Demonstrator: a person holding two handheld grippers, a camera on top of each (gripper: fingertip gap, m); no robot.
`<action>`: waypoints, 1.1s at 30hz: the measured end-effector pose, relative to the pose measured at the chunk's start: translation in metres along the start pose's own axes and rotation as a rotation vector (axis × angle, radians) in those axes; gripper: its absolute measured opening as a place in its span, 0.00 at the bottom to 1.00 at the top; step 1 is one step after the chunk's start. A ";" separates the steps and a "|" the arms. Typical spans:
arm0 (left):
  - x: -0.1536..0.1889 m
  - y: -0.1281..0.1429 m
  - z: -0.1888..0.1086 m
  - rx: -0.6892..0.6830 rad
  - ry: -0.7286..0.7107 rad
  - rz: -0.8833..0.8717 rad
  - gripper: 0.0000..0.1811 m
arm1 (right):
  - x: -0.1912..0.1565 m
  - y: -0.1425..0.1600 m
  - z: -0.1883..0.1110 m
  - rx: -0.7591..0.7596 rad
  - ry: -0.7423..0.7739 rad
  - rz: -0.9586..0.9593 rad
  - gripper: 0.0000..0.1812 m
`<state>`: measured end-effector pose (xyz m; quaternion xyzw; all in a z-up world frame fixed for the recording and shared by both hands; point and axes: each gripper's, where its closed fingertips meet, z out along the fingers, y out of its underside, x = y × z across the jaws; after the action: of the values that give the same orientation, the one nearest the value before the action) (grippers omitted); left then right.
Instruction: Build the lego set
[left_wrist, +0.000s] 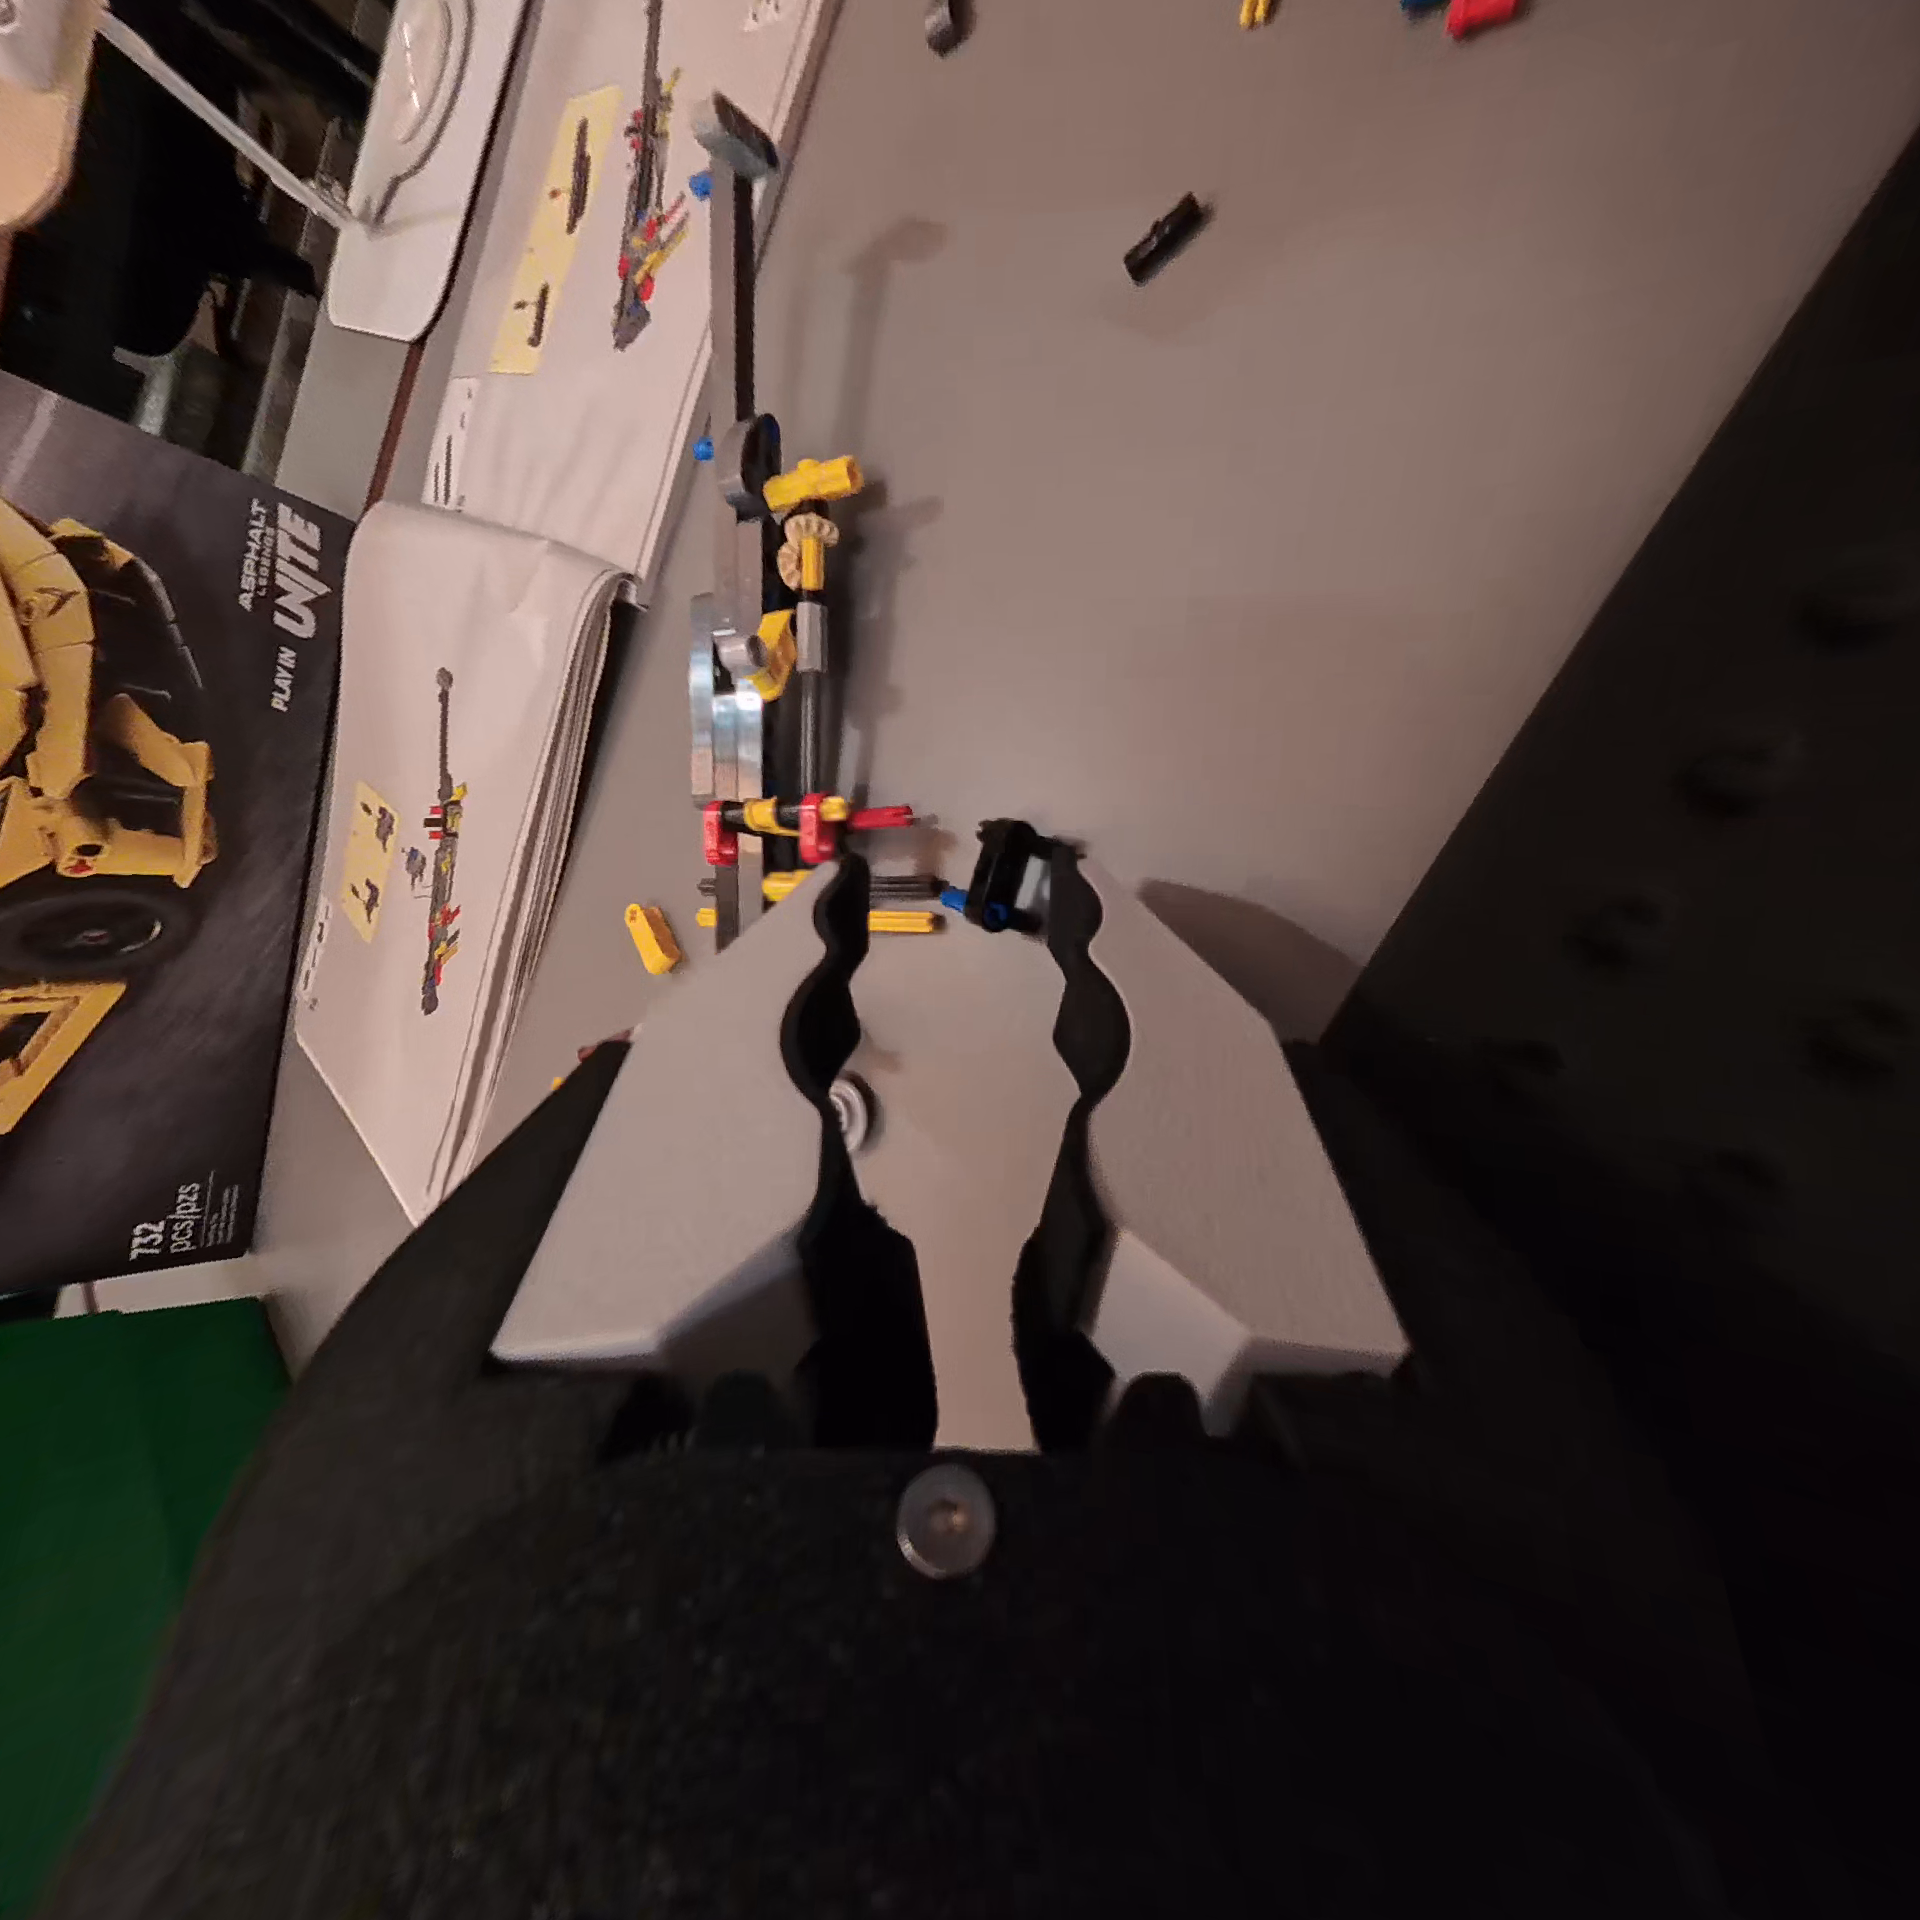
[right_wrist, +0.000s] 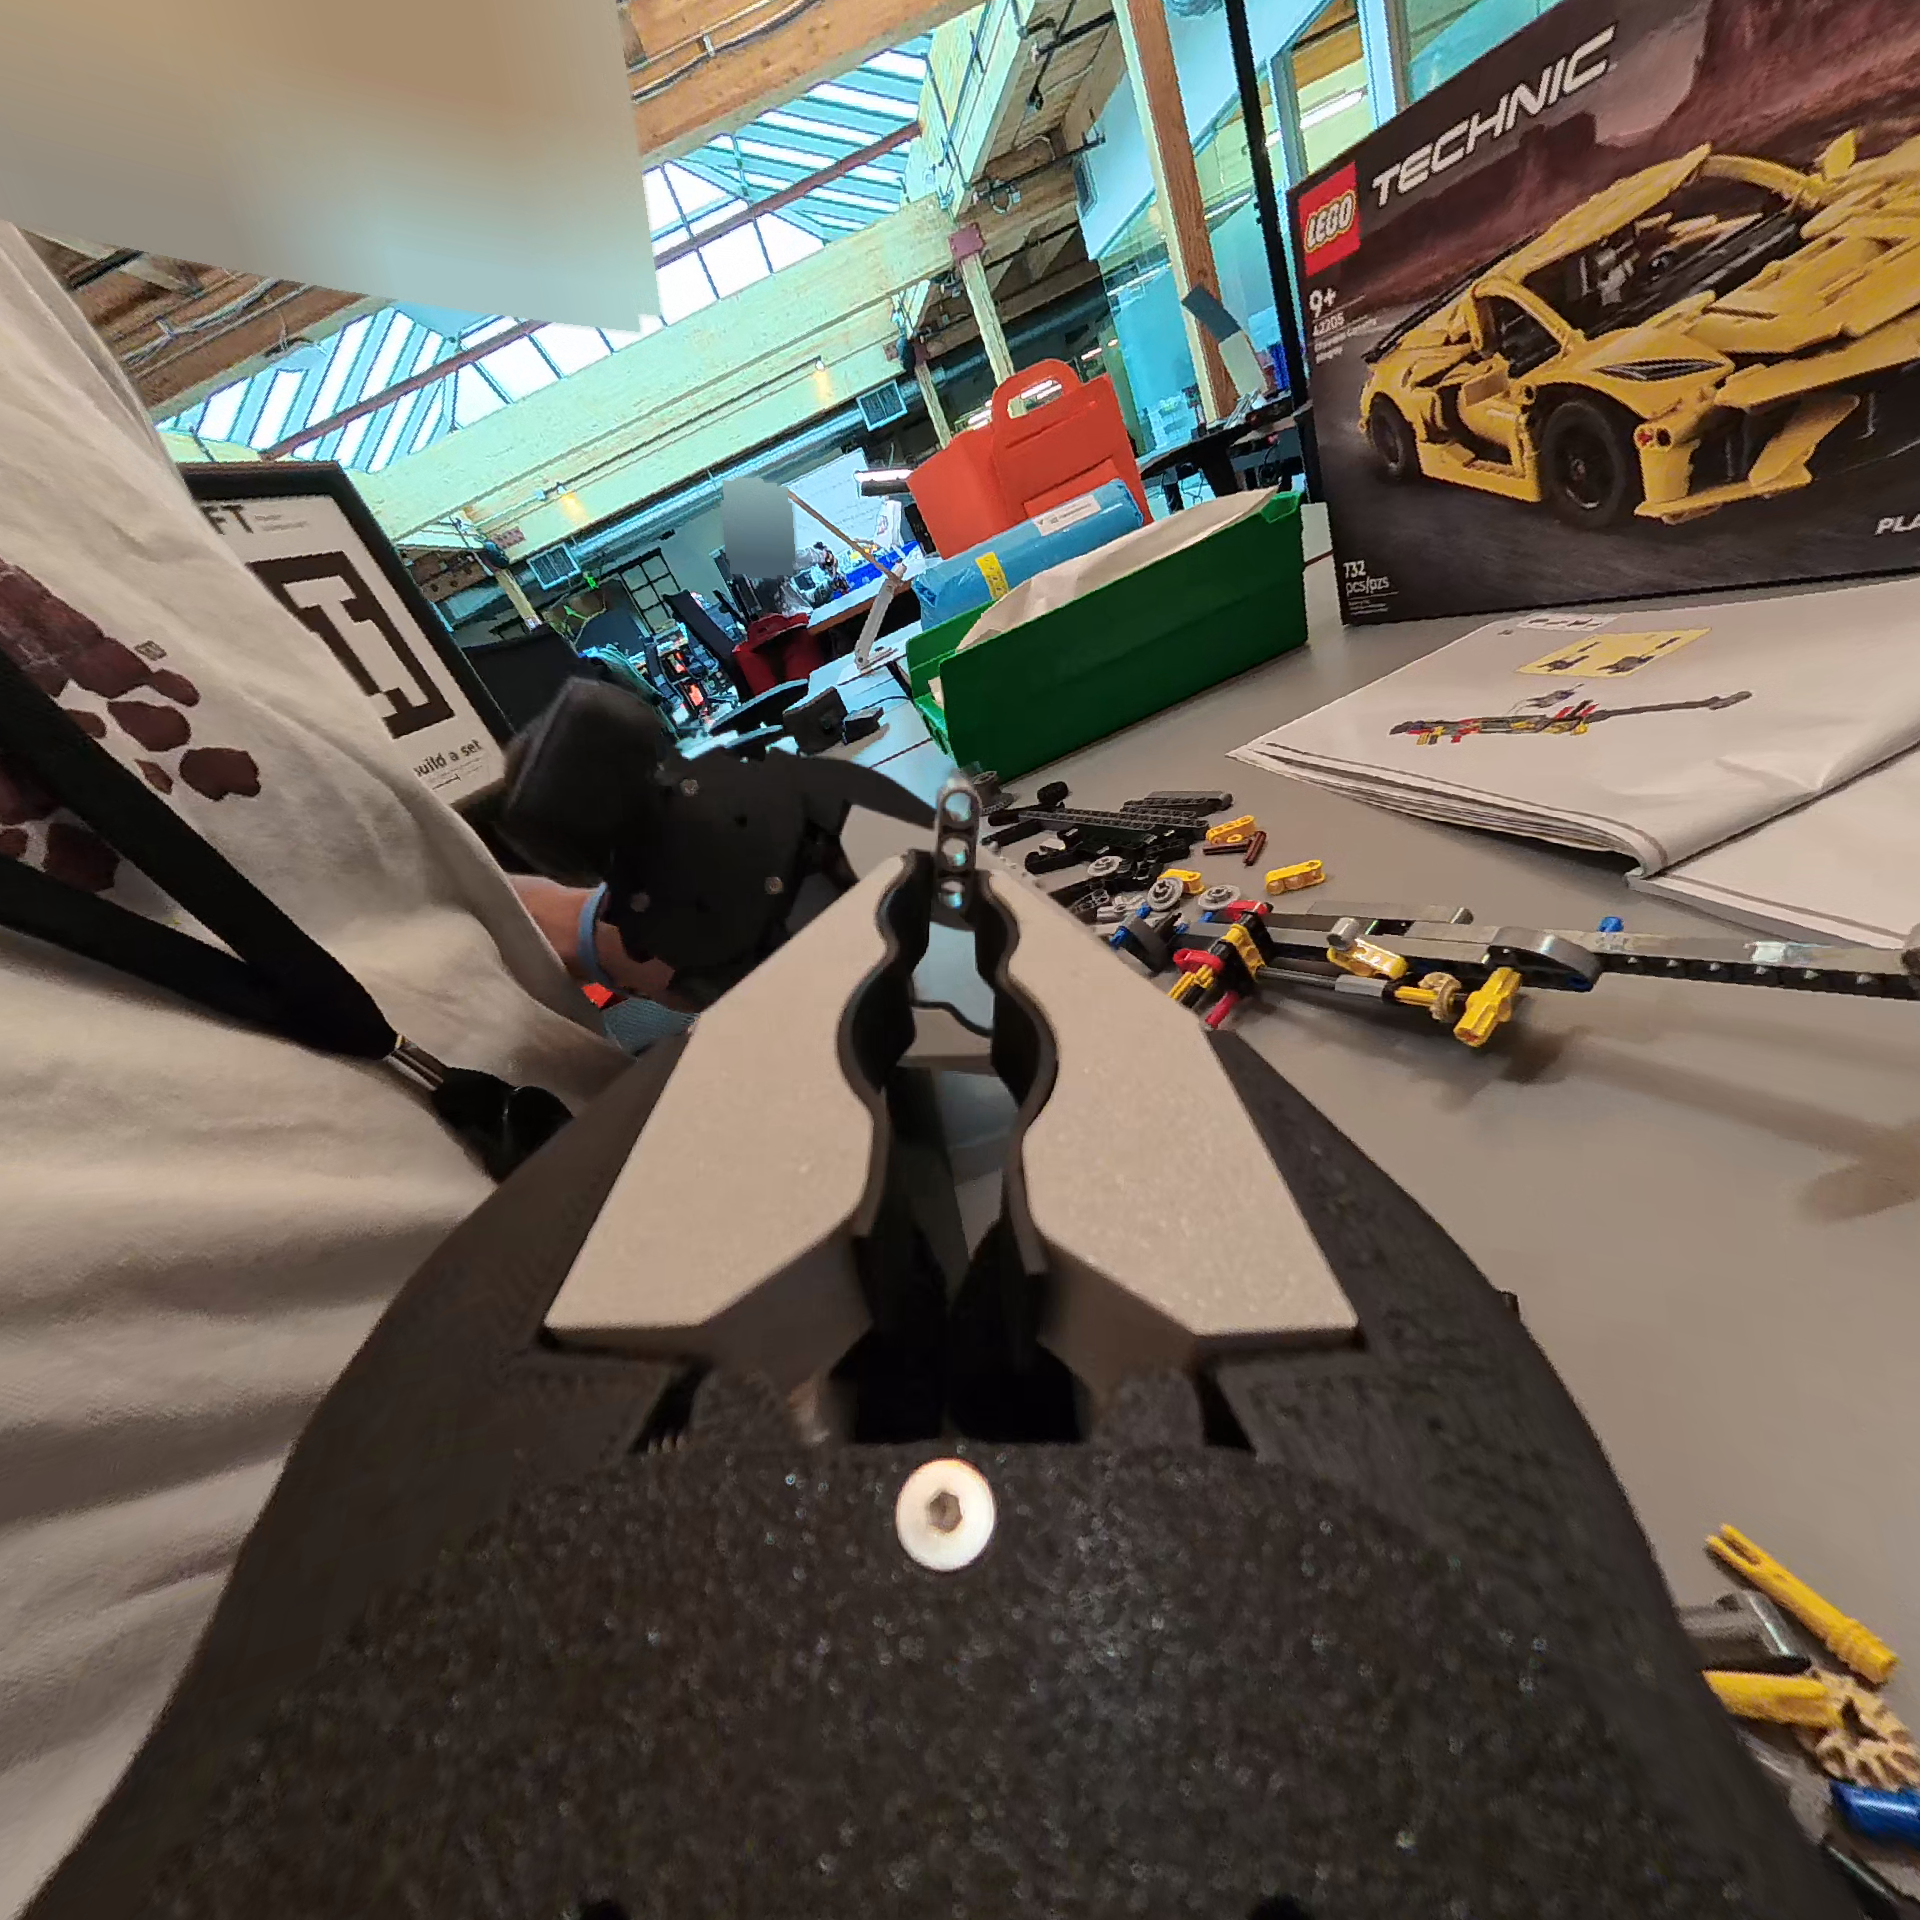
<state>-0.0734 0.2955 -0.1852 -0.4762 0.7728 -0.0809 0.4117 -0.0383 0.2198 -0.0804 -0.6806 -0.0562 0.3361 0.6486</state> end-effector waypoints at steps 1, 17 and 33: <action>0.002 0.002 0.001 -0.013 -0.007 0.012 0.17 | -0.001 -0.001 0.000 0.005 -0.001 -0.005 0.04; 0.009 0.009 0.013 -0.145 -0.025 0.086 0.11 | -0.009 -0.003 -0.003 0.027 -0.029 -0.017 0.03; -0.026 -0.097 -0.045 0.590 0.659 -0.827 0.04 | 0.026 -0.025 -0.010 0.195 0.041 0.229 0.03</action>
<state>-0.0355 0.2529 -0.0910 -0.5529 0.5553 -0.5882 0.1998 -0.0043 0.2282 -0.0678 -0.6232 0.0677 0.3978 0.6700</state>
